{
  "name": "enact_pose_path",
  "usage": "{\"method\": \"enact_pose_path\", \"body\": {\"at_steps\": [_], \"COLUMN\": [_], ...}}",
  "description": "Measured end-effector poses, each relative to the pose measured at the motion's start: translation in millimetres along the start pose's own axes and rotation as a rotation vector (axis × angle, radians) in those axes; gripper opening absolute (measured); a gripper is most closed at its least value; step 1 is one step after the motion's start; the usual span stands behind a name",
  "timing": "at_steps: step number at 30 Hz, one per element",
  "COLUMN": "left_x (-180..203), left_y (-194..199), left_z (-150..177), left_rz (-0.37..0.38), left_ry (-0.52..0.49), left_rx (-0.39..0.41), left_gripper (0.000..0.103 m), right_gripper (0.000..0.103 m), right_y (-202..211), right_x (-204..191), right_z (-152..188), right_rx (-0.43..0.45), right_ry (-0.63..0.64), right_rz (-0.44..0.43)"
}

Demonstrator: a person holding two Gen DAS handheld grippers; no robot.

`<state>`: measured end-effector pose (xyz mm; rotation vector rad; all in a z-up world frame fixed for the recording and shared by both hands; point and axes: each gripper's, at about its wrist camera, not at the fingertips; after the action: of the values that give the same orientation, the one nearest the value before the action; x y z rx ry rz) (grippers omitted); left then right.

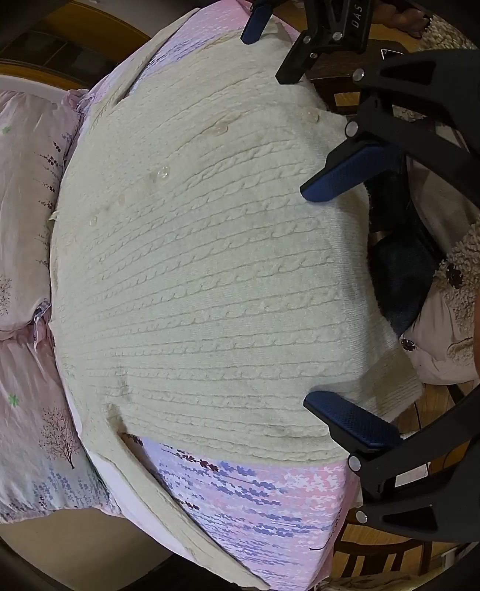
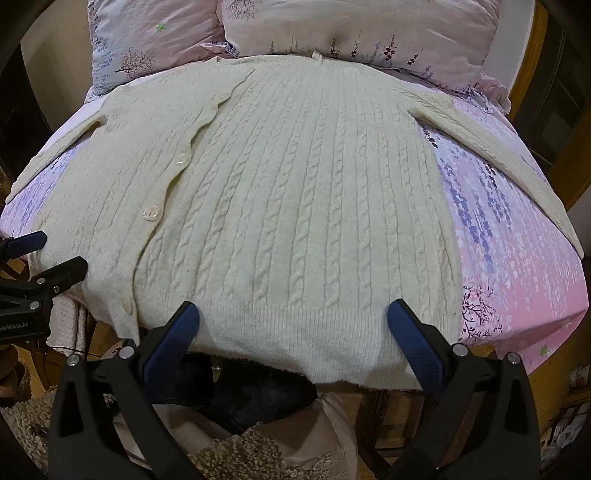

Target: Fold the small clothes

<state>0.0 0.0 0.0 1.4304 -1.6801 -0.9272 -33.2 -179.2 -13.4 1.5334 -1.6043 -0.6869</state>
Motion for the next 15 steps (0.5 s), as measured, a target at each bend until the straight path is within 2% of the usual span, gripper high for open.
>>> {"method": "enact_pose_path", "body": {"at_steps": [15], "left_x": [0.0], "left_y": [0.1], "left_z": [0.0], "left_rz": [0.000], "left_ry": [0.000], "left_rx": [0.001], "left_gripper": [0.102], "right_gripper": [0.101], "right_y": [0.1], "right_x": [-0.1], "right_z": [0.3], "right_rx": [0.002], "right_ry": [-0.001], "right_rz": [-0.001]}}
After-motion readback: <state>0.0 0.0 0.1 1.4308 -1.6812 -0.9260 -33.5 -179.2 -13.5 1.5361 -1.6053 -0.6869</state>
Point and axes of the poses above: each gripper's, at about its wrist camera, not at the fingertips, and y roughly against the way its jaws point, x to its right, z to its underside, and after that the axes turned 7 degrees about z, right-handed
